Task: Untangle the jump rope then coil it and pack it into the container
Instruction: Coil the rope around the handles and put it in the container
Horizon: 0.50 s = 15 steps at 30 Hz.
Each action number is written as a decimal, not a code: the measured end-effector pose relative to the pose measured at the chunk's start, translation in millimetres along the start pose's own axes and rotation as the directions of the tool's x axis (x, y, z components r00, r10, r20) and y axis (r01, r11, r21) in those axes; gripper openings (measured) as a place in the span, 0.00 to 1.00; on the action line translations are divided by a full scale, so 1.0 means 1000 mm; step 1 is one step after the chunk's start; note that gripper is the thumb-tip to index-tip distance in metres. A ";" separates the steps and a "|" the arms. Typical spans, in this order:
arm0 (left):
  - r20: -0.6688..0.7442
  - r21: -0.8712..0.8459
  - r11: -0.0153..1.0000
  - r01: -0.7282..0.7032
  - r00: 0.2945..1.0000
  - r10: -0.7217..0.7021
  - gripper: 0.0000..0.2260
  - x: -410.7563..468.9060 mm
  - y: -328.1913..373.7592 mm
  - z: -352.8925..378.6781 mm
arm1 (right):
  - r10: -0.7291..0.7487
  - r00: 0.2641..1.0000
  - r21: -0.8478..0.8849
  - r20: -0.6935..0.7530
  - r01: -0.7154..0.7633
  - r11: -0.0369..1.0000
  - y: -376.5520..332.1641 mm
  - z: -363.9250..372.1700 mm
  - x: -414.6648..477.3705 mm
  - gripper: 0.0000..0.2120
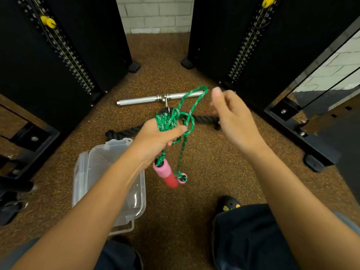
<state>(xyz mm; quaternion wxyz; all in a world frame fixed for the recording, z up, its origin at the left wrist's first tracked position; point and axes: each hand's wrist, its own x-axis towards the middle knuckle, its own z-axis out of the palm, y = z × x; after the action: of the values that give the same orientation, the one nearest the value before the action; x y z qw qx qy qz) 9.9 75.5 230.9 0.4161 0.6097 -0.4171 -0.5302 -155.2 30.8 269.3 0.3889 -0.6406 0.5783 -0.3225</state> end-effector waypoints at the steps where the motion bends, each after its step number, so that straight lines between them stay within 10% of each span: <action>1: -0.019 0.016 1.000 -0.004 1.000 0.005 0.06 0.001 0.001 -0.002 | -0.095 0.995 -0.078 0.015 0.096 0.992 0.002 0.001 -0.003 0.15; 5: -0.033 0.078 0.995 -0.061 0.997 0.064 0.07 0.000 0.003 -0.003 | -0.162 0.972 -0.213 0.171 0.197 0.957 0.007 0.009 -0.011 0.08; 15: -0.011 0.157 0.984 -0.081 0.996 0.084 0.04 -0.004 0.006 0.001 | -0.248 0.967 -0.131 -0.061 0.238 0.962 0.008 0.026 -0.009 0.06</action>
<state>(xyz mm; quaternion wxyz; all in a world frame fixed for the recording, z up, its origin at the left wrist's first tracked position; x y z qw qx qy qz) 8.1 77.1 237.3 0.3923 0.6274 -0.4785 -0.4728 -137.8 43.1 250.0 0.2838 -0.7164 0.5284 -0.3564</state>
